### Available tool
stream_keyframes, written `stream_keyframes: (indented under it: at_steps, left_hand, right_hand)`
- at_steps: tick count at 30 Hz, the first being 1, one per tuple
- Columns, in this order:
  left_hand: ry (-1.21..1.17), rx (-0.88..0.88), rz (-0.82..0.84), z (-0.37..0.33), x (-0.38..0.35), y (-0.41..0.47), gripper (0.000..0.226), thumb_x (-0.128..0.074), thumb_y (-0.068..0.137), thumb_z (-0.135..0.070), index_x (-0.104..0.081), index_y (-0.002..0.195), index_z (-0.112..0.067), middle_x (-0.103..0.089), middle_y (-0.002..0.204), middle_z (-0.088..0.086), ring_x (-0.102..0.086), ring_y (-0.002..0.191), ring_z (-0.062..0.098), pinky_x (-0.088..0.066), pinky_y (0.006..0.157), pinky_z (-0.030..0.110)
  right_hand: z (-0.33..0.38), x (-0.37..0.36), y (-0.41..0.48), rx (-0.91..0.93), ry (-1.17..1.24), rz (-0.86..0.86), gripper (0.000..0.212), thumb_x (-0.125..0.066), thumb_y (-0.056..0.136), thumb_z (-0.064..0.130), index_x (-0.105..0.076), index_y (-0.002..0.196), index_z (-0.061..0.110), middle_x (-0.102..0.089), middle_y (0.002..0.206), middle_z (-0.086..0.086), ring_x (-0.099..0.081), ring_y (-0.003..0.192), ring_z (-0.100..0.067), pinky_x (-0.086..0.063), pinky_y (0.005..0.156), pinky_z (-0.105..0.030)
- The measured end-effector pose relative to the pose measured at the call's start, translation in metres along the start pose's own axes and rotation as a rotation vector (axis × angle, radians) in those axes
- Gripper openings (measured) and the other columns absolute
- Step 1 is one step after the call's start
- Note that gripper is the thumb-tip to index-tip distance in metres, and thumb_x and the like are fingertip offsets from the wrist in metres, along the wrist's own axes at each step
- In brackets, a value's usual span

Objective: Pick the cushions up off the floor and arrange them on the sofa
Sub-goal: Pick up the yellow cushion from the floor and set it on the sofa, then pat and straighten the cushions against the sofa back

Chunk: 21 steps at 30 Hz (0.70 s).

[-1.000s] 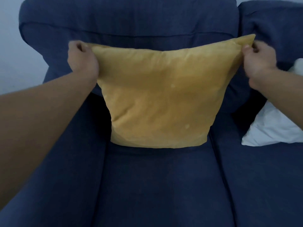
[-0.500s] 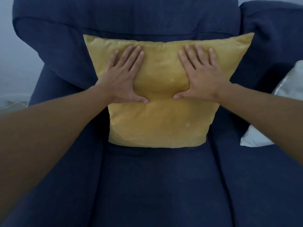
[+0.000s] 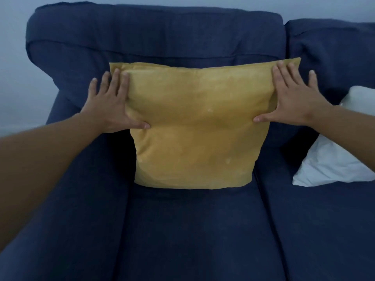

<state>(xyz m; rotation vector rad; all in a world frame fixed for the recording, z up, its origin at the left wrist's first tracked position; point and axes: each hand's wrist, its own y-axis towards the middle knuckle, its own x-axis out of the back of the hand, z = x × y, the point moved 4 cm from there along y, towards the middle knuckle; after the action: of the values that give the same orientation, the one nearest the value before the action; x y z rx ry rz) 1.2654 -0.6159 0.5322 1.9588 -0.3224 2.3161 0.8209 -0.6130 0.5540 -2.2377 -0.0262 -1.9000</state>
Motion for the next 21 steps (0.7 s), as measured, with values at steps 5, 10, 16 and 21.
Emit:
stream_keyframes:
  at_steps: [5, 10, 16, 21]
  left_hand:
    - [-0.013, 0.019, -0.01, -0.004, 0.016, -0.014, 0.146, -0.032, 0.059, -0.105, 0.019, 0.159, -0.011, 0.014, 0.169, 0.016, 0.01, 0.156, 0.03, 0.001, 0.124, 0.056]
    - [-0.045, -0.062, -0.12, -0.06, 0.049, -0.017, 0.136, -0.029, 0.071, -0.1, 0.011, 0.16, -0.006, 0.012, 0.17, 0.013, 0.008, 0.157, 0.028, -0.004, 0.125, 0.052]
    - [-0.106, -0.127, -0.14, -0.188, 0.072, -0.008, 0.134, -0.025, 0.07, -0.099, 0.01, 0.161, -0.008, 0.012, 0.17, 0.008, 0.01, 0.157, 0.024, -0.002, 0.126, 0.049]
    - [-0.134, -0.191, -0.158, -0.302, 0.085, -0.008, 0.132, -0.028, 0.071, -0.098, 0.012, 0.161, -0.01, 0.011, 0.171, 0.008, 0.011, 0.157, 0.023, 0.001, 0.126, 0.048]
  right_hand:
    - [-0.034, 0.001, -0.025, -0.156, 0.025, -0.021, 0.146, -0.045, 0.058, 0.097, 0.018, 0.157, 0.012, 0.019, 0.168, -0.009, 0.012, 0.155, -0.03, 0.001, 0.118, -0.062]
    - [-0.075, -0.006, -0.06, -0.168, 0.019, -0.049, 0.141, -0.044, 0.061, 0.095, 0.015, 0.158, 0.011, 0.017, 0.168, -0.007, 0.011, 0.155, -0.028, -0.002, 0.12, -0.061]
    - [-0.128, -0.023, -0.109, -0.127, 0.033, -0.04, 0.134, -0.042, 0.068, 0.092, 0.016, 0.158, 0.012, 0.017, 0.168, -0.007, 0.011, 0.155, -0.027, -0.004, 0.12, -0.06]
    - [-0.194, -0.036, -0.149, -0.091, 0.026, -0.012, 0.13, -0.043, 0.073, 0.088, 0.019, 0.157, 0.011, 0.021, 0.167, -0.007, 0.013, 0.155, -0.027, -0.002, 0.121, -0.059]
